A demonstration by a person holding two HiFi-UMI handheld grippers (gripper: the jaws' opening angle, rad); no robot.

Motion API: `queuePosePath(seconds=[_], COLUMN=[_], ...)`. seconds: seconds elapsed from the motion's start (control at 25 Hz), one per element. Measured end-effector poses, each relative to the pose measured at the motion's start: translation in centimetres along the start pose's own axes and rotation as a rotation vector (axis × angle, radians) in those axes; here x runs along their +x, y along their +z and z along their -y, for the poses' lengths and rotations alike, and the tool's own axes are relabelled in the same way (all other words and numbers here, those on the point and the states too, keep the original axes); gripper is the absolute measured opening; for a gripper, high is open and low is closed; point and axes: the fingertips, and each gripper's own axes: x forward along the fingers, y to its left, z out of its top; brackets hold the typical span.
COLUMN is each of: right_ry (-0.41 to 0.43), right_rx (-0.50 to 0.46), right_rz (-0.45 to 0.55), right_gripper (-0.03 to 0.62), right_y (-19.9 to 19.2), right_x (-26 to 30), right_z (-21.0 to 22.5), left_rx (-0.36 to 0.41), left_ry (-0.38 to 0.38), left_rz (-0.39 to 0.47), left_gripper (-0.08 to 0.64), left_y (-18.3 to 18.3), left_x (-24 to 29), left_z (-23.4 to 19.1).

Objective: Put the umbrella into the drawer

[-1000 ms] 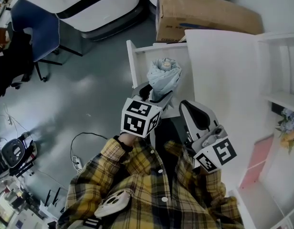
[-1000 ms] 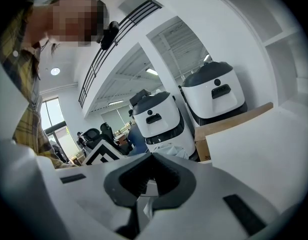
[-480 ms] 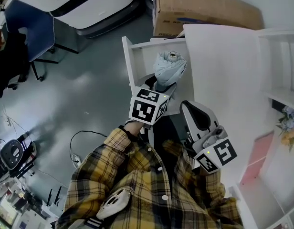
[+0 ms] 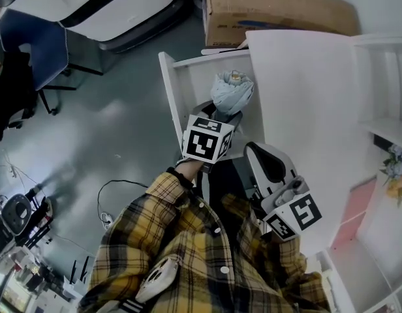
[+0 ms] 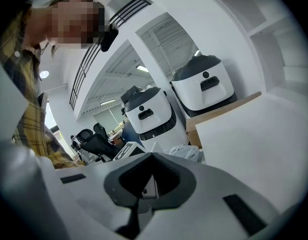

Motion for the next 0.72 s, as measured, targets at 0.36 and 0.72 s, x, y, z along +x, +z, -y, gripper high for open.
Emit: queuePosePath(seconds=[0.36,0.72], right_ry=[-0.013,-0.033], right_rx=[0.028,0.055], right_rz=[-0.007,-0.008], right_gripper=[0.016,0.016], right_y=[-0.8,-1.1], right_x=[0.0,0.3], right_z=[0.5,1.1], left_rx=[-0.091,-0.131], left_ry=[0.009,0.039], left_rz=[-0.029,-0.097], left_gripper=[0.293,0.275], left_y=[-0.5,-2.6], left_x=[2.9,4.8], left_z=[-2.0,-3.9])
